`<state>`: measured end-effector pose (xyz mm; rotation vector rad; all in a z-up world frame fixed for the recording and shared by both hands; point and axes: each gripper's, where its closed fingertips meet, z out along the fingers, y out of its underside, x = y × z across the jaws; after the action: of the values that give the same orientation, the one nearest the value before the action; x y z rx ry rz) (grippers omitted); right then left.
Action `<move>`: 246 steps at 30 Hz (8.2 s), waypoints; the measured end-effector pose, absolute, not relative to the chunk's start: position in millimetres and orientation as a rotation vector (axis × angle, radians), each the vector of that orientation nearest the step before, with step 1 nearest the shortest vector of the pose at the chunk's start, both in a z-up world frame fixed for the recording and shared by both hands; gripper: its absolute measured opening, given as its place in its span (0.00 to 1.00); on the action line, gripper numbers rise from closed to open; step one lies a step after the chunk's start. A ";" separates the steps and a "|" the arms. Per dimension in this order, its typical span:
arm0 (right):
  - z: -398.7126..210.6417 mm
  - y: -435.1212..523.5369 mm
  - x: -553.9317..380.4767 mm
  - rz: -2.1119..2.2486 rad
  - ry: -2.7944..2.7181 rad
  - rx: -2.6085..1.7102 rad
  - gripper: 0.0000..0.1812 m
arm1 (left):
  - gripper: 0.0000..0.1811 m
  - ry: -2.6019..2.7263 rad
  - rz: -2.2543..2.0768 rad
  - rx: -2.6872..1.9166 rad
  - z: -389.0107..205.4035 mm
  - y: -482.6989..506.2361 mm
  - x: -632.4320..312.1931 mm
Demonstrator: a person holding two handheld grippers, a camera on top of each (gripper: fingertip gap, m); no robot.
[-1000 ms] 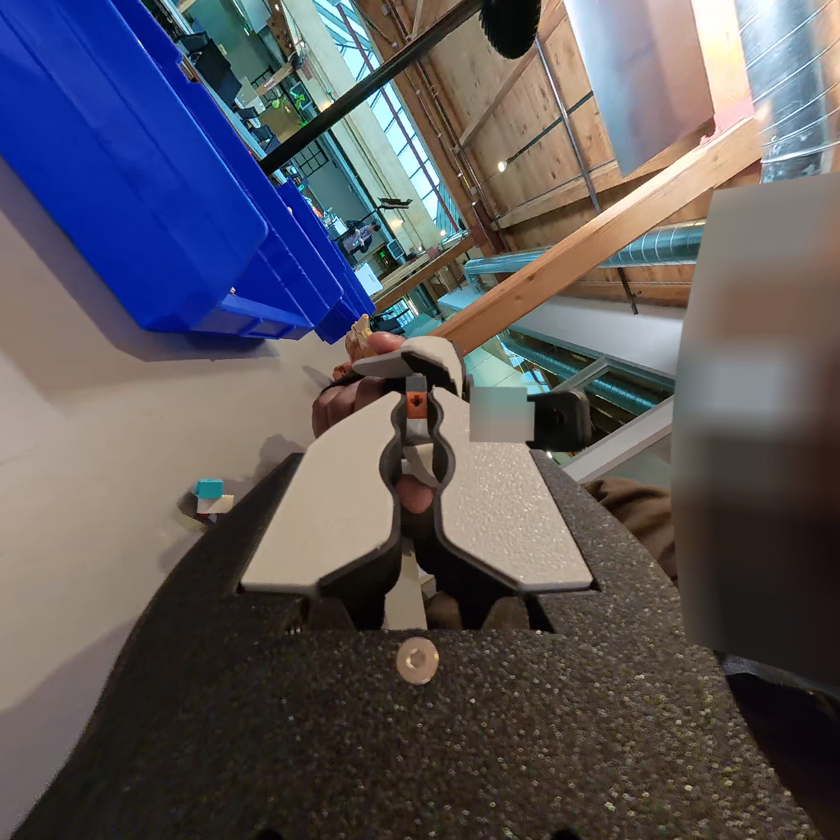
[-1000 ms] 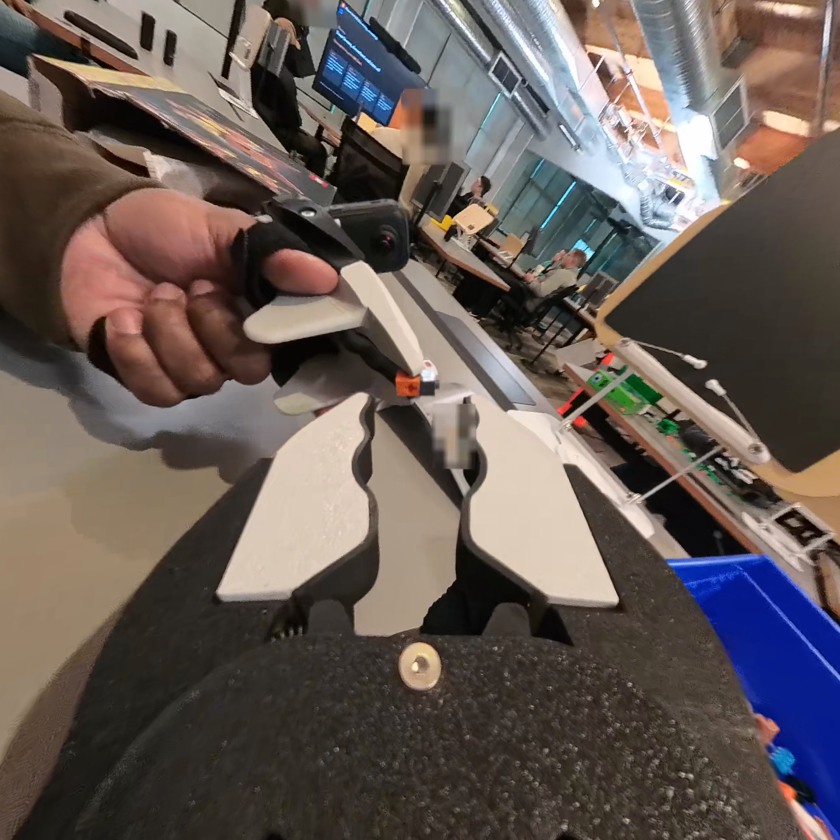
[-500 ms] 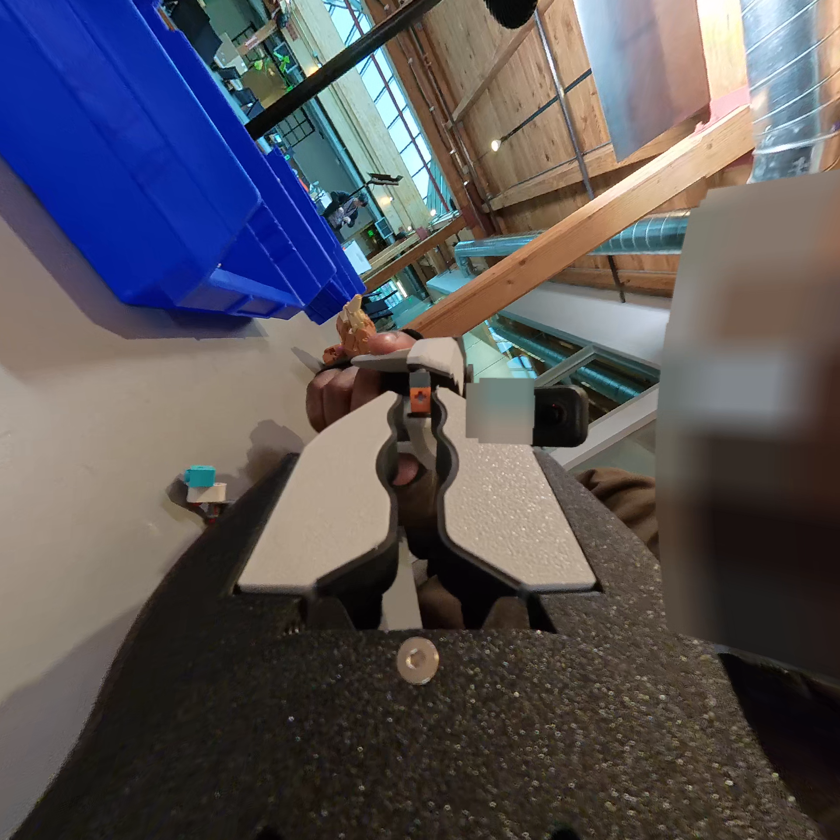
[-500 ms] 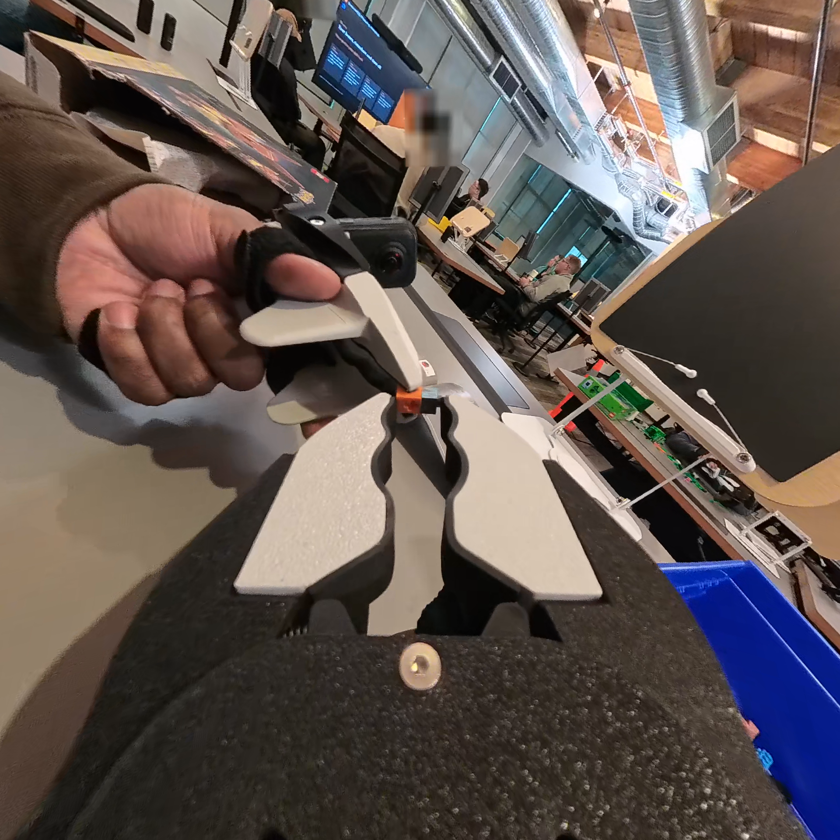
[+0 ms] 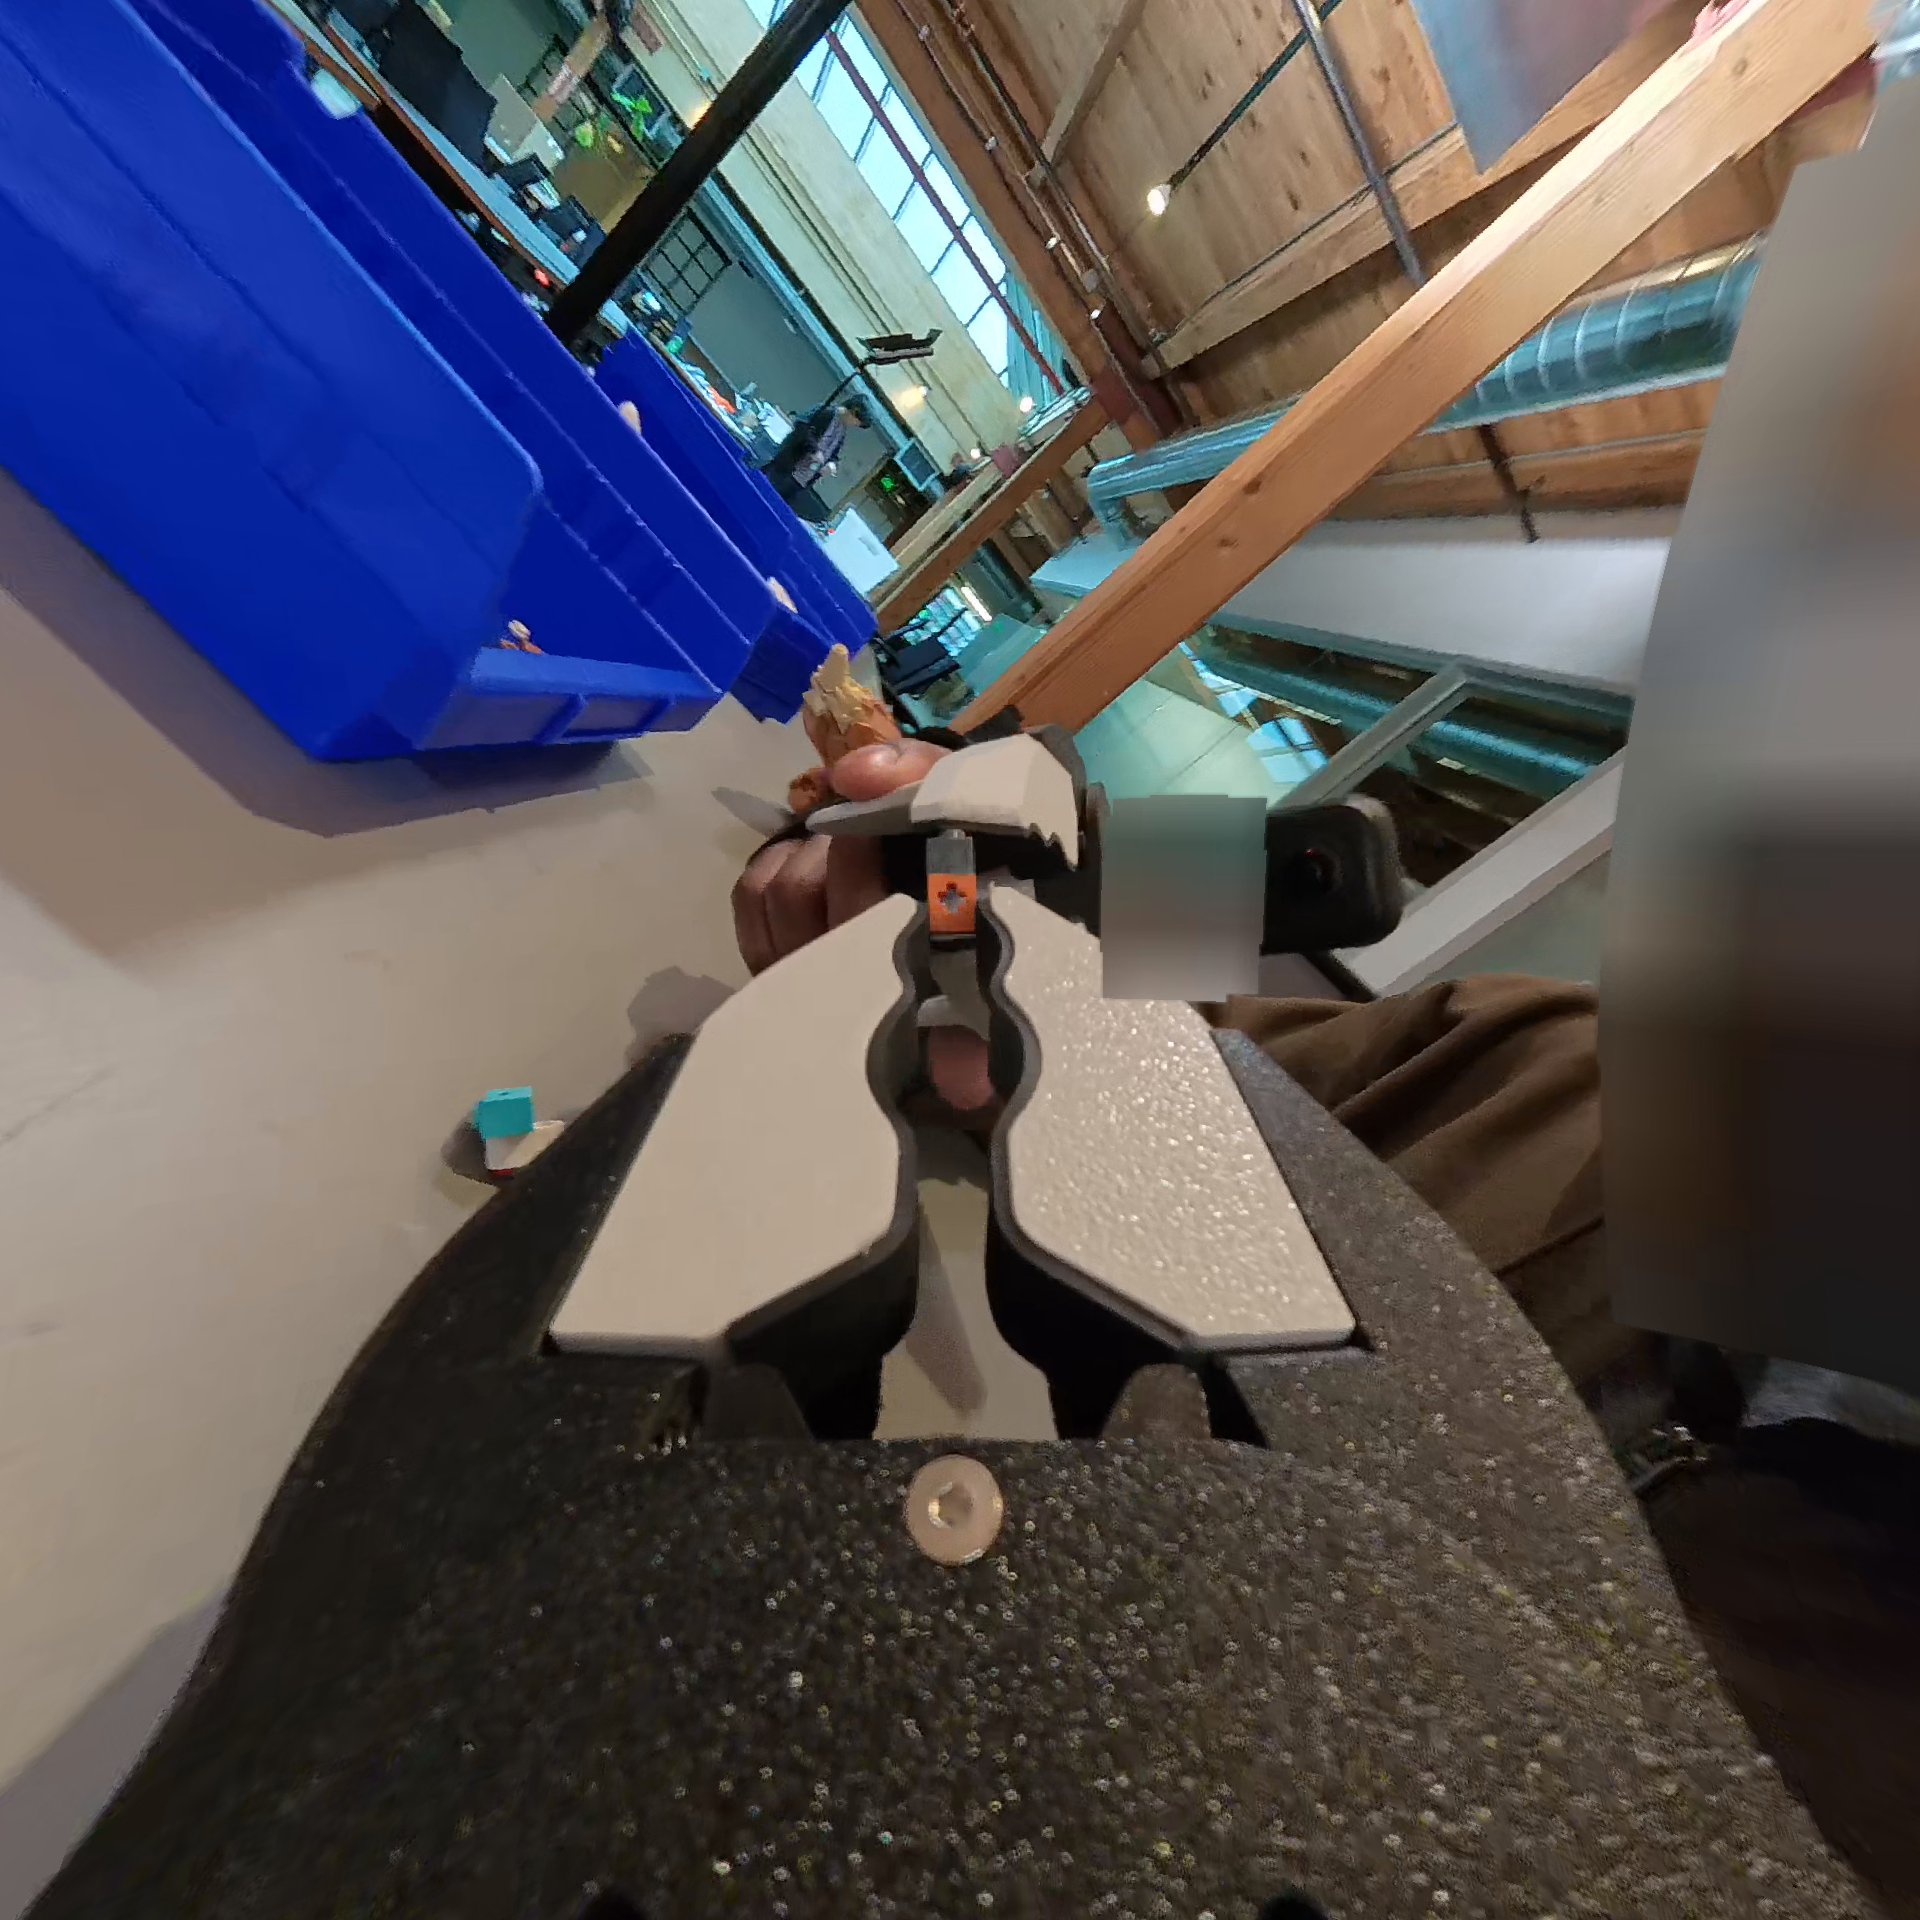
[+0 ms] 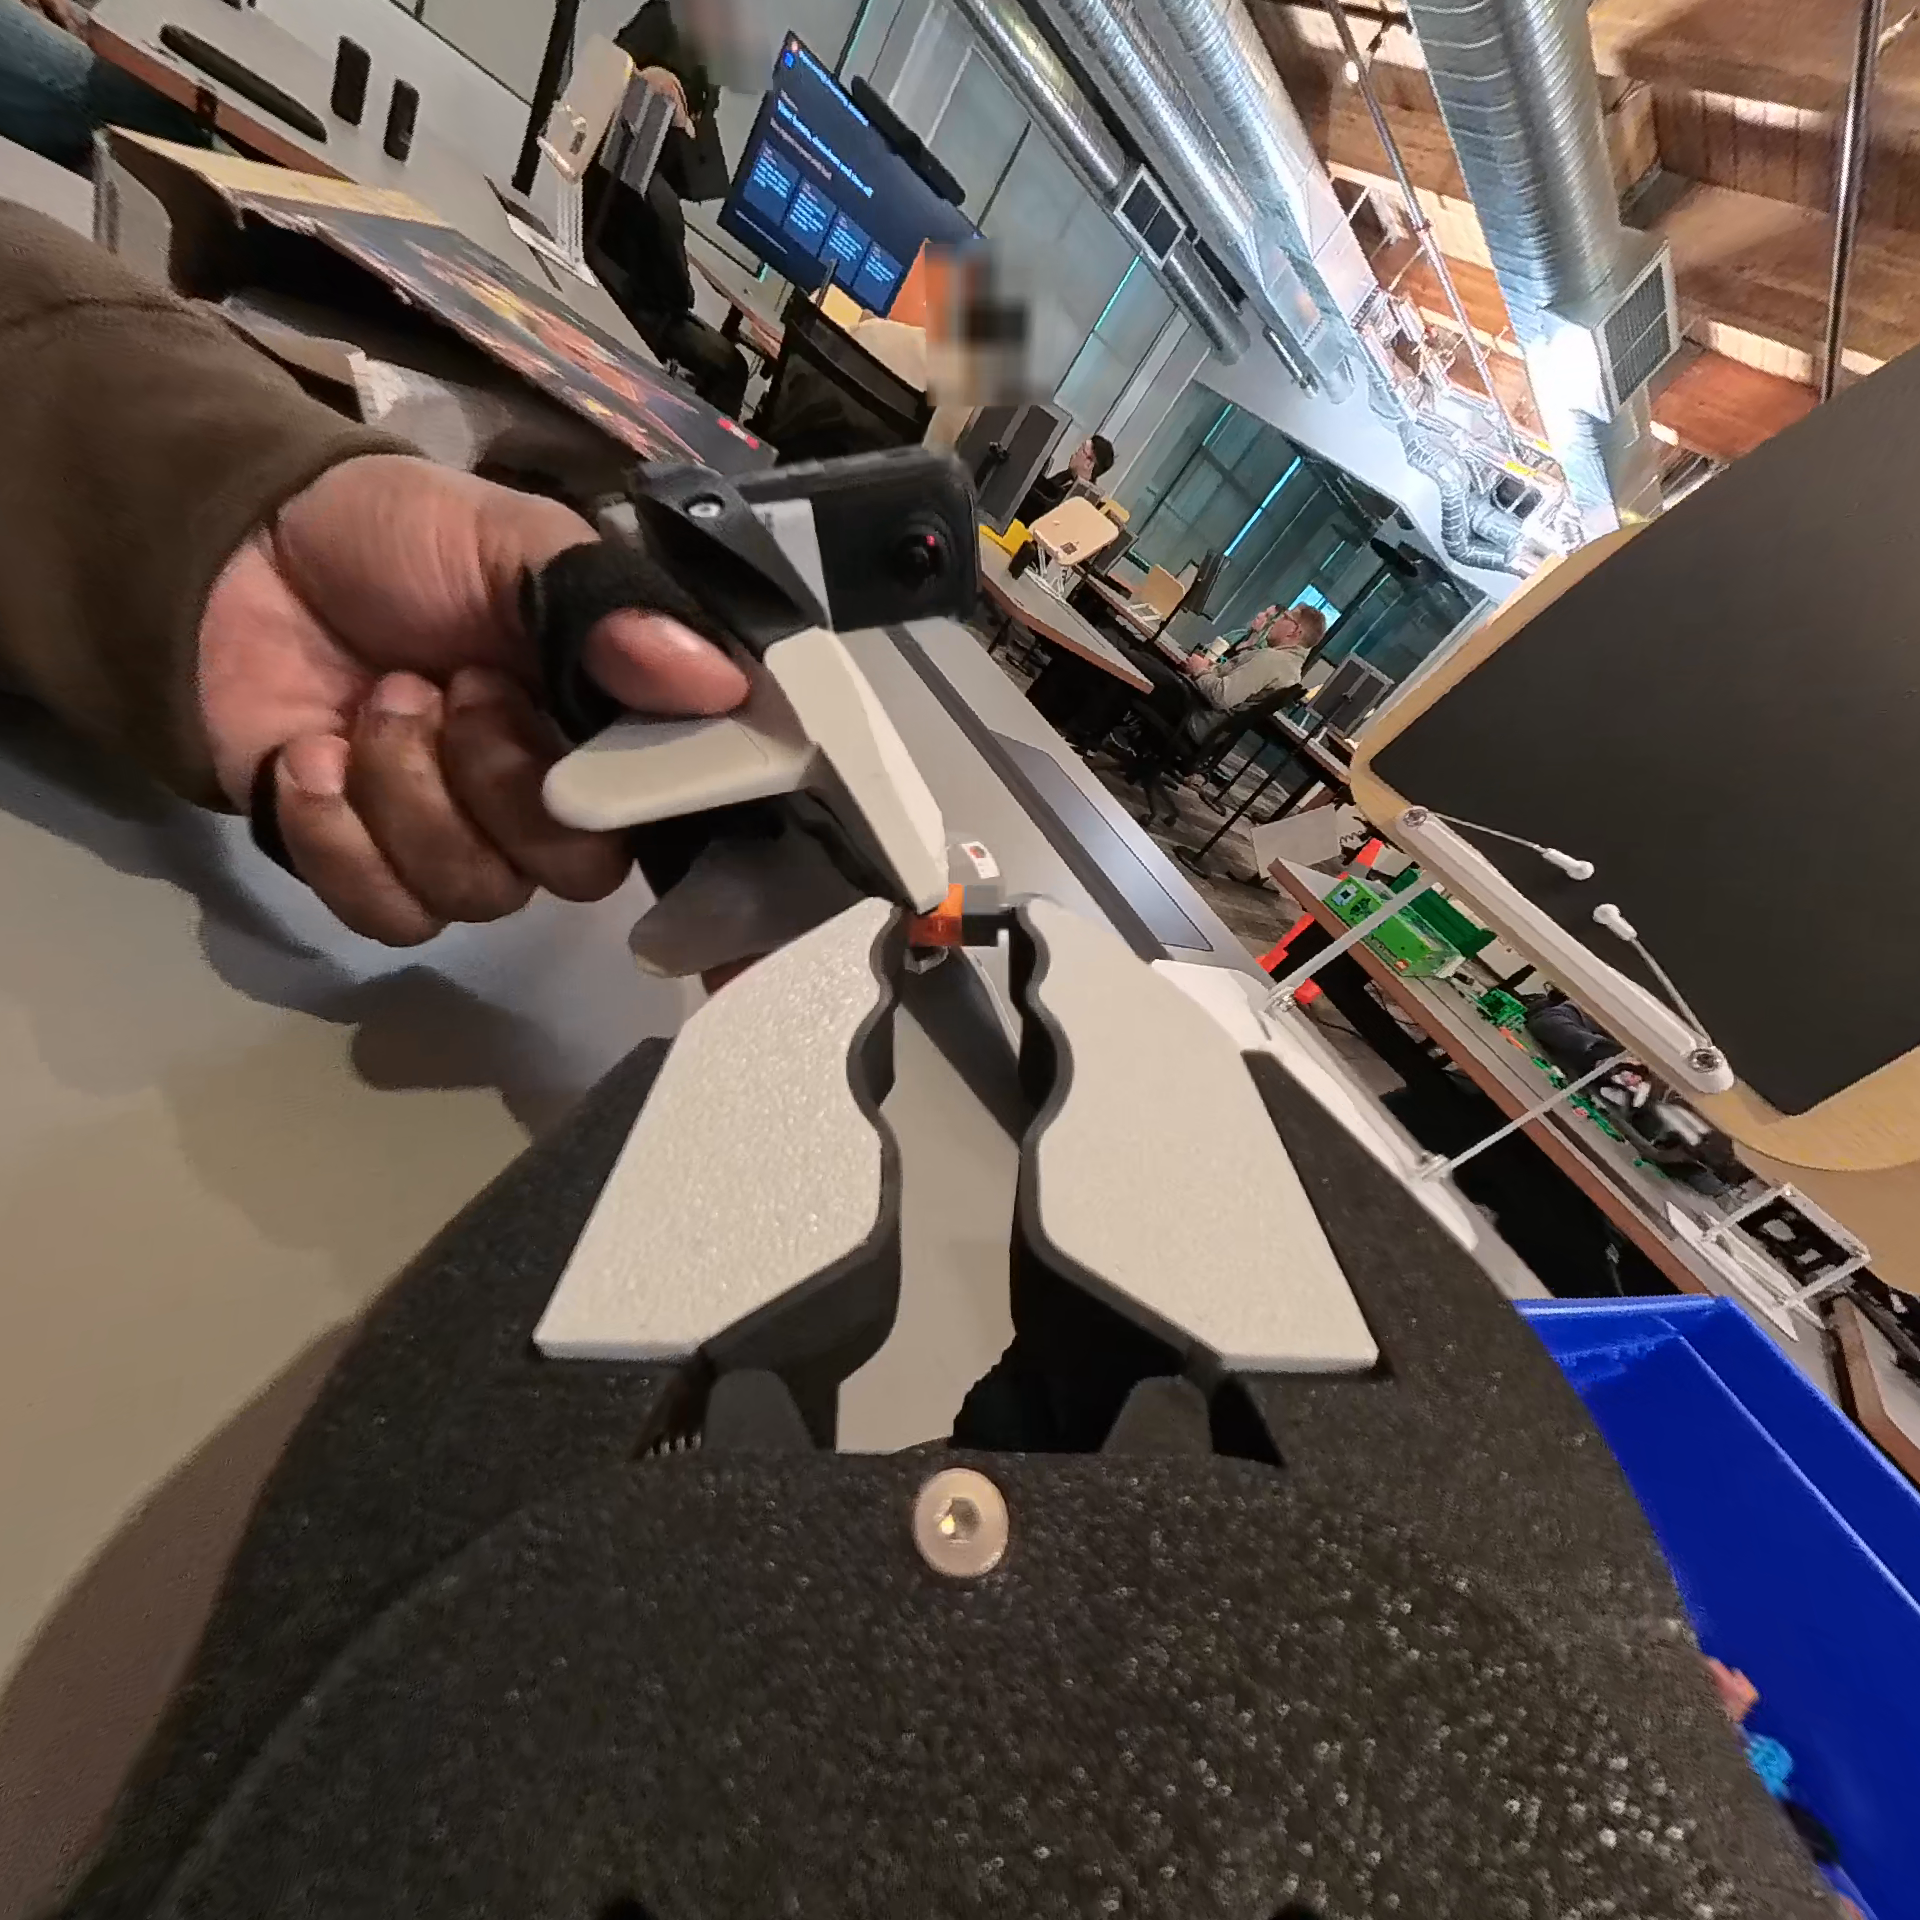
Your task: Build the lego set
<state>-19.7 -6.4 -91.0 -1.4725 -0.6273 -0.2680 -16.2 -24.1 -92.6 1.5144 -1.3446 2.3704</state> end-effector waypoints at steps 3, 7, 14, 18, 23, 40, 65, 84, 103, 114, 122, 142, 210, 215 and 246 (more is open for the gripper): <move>-94.9 -10.1 -21.4 -0.123 -0.607 -1.497 0.15 | 0.04 -1.499 2.400 1.557 -90.7 -19.2 -16.9; -94.6 -16.0 -22.2 0.231 -0.502 -1.526 0.15 | 0.04 -1.792 2.365 1.600 -94.3 -18.9 -19.1; -85.0 -22.3 -18.3 0.544 -0.384 -1.497 0.11 | 0.04 -2.163 2.241 1.570 -104.9 -34.1 -21.4; -91.2 -25.8 -25.7 0.554 -0.444 -1.524 0.10 | 0.04 -2.249 2.215 1.543 -105.5 -38.2 -23.1; -91.9 -29.1 -30.8 0.592 -0.470 -1.517 0.07 | 0.04 -2.284 2.202 1.516 -105.5 -40.0 -25.3; -91.4 -38.0 -39.6 0.726 -0.502 -1.500 0.05 | 0.04 -2.384 2.205 1.371 -102.7 -48.6 -33.5; -90.7 -44.4 -47.7 0.765 -0.557 -1.480 0.04 | 0.04 -2.344 2.208 1.264 -101.7 -55.9 -41.1; -91.0 -38.8 -47.5 0.769 -0.492 -1.498 0.04 | 0.04 -2.462 2.205 1.299 -102.5 -50.5 -37.6; -90.3 -39.0 -48.0 0.764 -0.503 -1.477 0.04 | 0.04 -2.420 2.214 1.296 -102.4 -51.3 -38.3; -84.1 -28.4 -26.3 0.121 -0.584 -1.417 0.15 | 0.04 -1.420 2.396 1.478 -83.7 -20.3 -27.7; -92.1 -17.4 -23.1 -0.178 -0.640 -1.439 0.18 | 0.04 -1.221 2.355 1.491 -87.8 -27.3 -22.1; -96.3 -25.2 -23.1 0.122 -0.560 -1.490 0.10 | 0.10 -1.637 2.315 1.493 -102.2 -31.3 -22.0; -213.2 -23.7 3.7 0.487 -1.066 -2.174 0.31 | 0.05 -1.489 1.938 1.762 -150.9 -20.3 -23.6; -212.8 -17.0 -5.1 0.511 -1.089 -2.166 0.27 | 0.05 -1.472 1.905 1.819 -158.0 -15.9 -21.4; -162.1 22.3 -2.8 -0.415 -0.947 -1.747 0.23 | 0.04 -1.250 2.032 2.004 -152.3 12.0 -9.7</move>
<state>-2.8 22.3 -162.1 -1.7473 -0.9468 -0.4148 -9.7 12.0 -152.3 2.0040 -1.2503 2.0317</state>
